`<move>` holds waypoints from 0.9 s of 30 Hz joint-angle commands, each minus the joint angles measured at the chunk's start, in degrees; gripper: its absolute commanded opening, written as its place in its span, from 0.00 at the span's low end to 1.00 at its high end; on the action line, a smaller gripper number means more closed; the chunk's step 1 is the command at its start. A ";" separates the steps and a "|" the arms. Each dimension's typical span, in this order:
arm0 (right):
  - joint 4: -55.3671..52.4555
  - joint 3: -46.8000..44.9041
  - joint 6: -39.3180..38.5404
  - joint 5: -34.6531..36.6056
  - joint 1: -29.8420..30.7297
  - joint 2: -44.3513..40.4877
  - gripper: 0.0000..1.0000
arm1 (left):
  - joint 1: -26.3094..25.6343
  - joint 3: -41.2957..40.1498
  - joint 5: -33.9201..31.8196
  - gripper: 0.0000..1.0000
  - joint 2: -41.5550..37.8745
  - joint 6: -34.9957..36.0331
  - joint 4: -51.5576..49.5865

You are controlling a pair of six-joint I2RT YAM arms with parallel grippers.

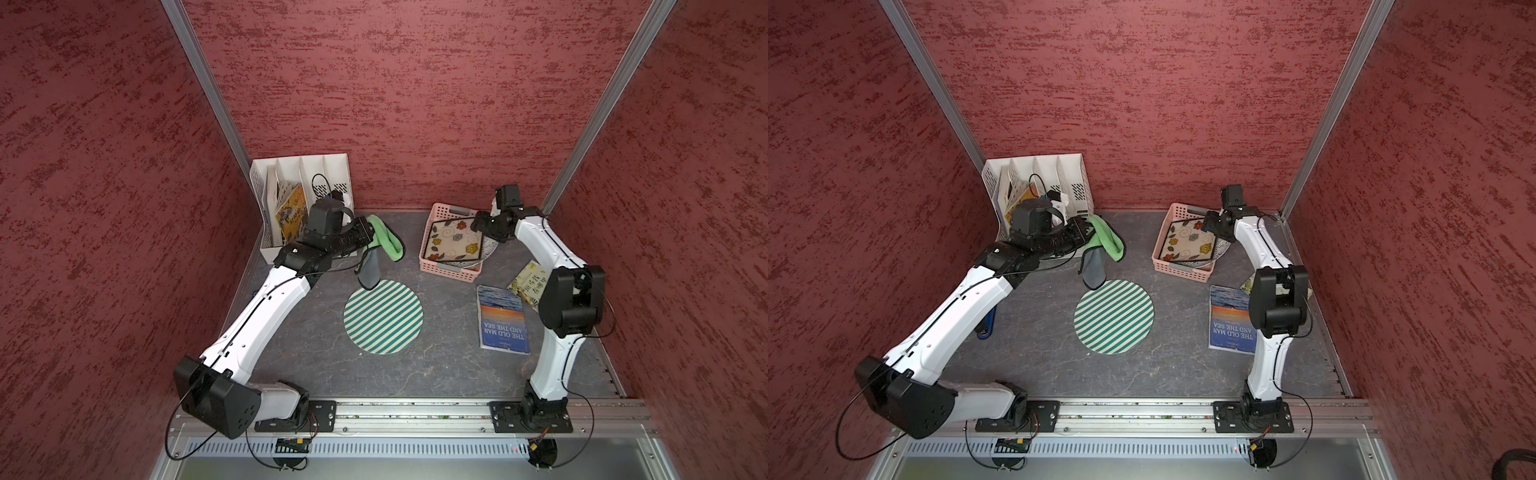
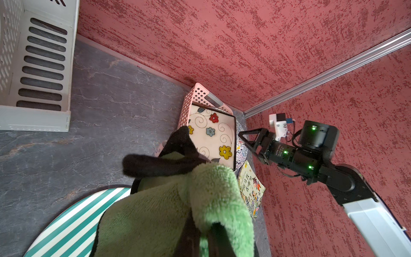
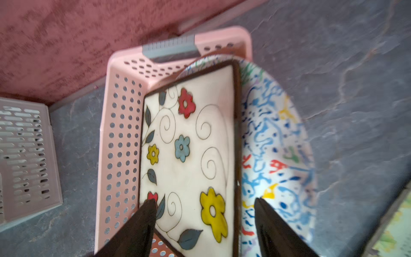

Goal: Wipe the wet plate dry
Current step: Pick up the plate from the bin.

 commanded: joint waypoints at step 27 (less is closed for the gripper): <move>0.40 5.75 3.03 -21.19 -1.19 16.35 0.44 | -0.98 0.23 -0.91 0.00 1.14 -1.16 2.45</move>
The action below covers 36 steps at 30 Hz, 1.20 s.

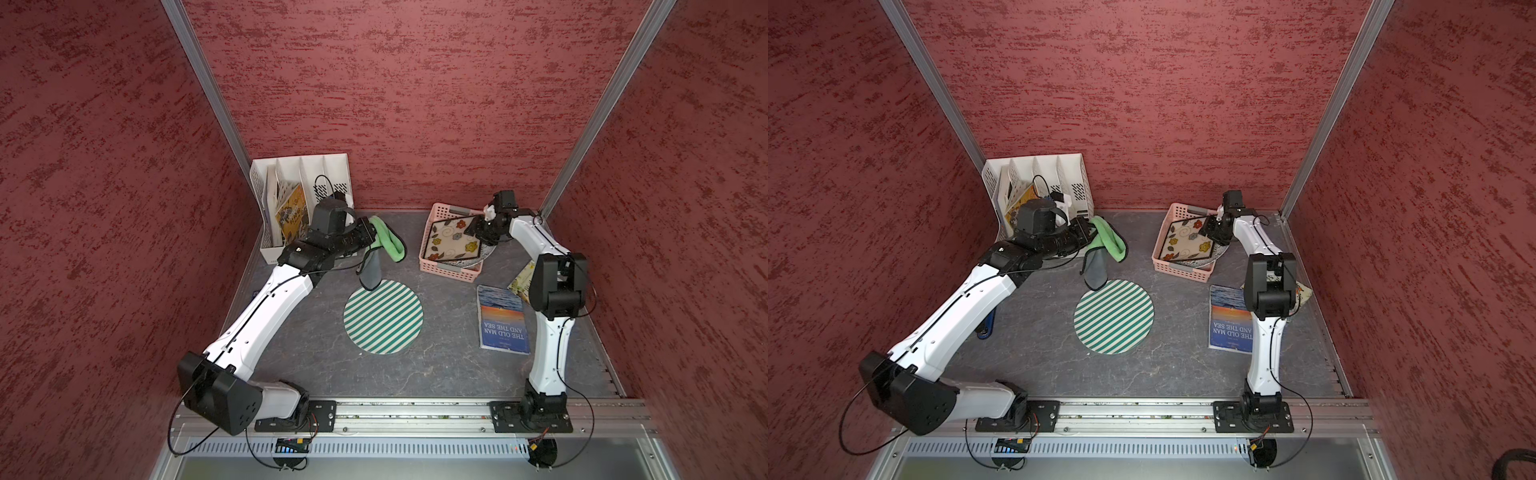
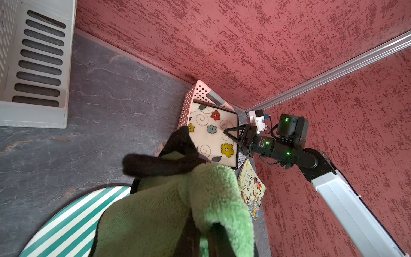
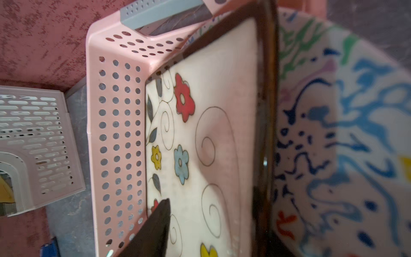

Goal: Wipe the wet plate dry
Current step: Pick up the plate from the bin, then wipe the plate with towel.

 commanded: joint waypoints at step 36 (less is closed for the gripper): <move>50.06 -31.21 45.42 -9.92 15.57 -42.89 0.00 | -18.68 39.58 0.70 0.00 29.78 5.11 -3.47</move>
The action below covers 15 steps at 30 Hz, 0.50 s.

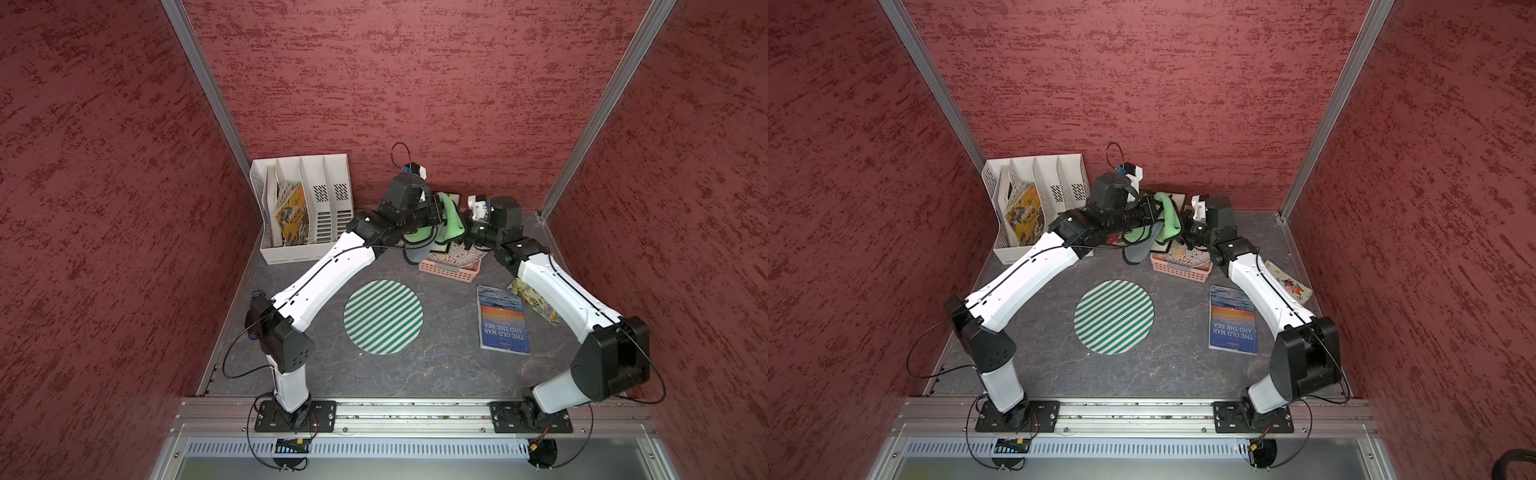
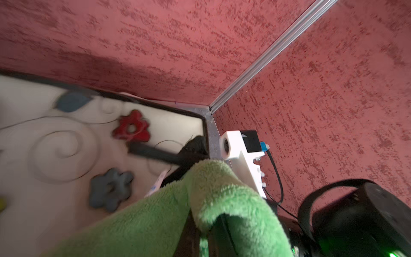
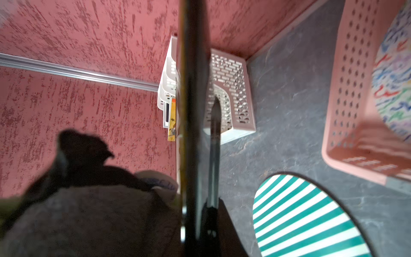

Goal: Wipe the wet plate dry
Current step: Wipe the plate with towel.

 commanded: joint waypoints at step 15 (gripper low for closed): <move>21.44 14.17 15.18 -0.29 -1.83 0.24 0.00 | 3.69 -23.92 6.39 0.00 -14.12 -4.61 7.69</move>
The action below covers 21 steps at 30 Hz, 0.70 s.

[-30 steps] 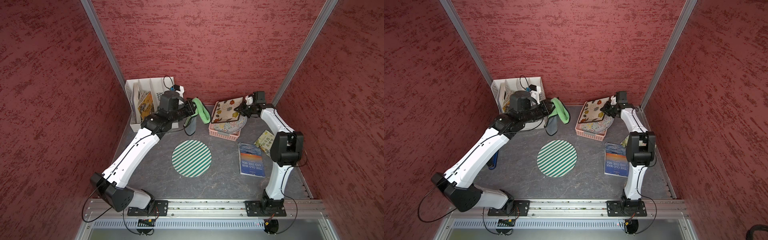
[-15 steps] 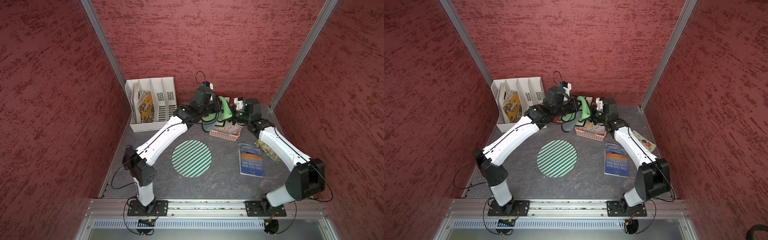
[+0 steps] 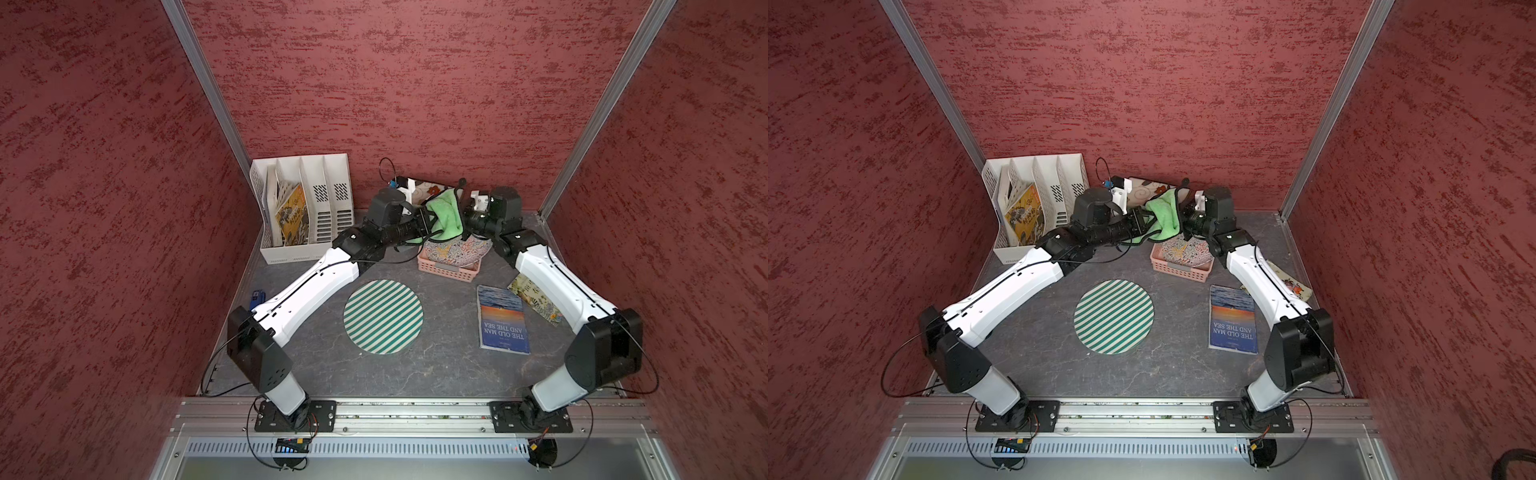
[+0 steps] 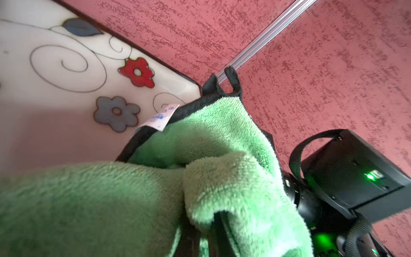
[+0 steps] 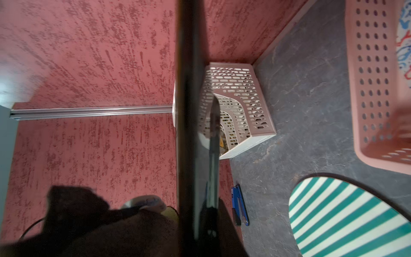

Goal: Wipe the wet plate dry
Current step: Wipe the plate with towel.

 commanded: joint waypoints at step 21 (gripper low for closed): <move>13.27 3.89 -29.10 -21.48 4.88 -11.77 0.00 | 5.09 29.27 16.54 0.00 14.66 16.40 -27.18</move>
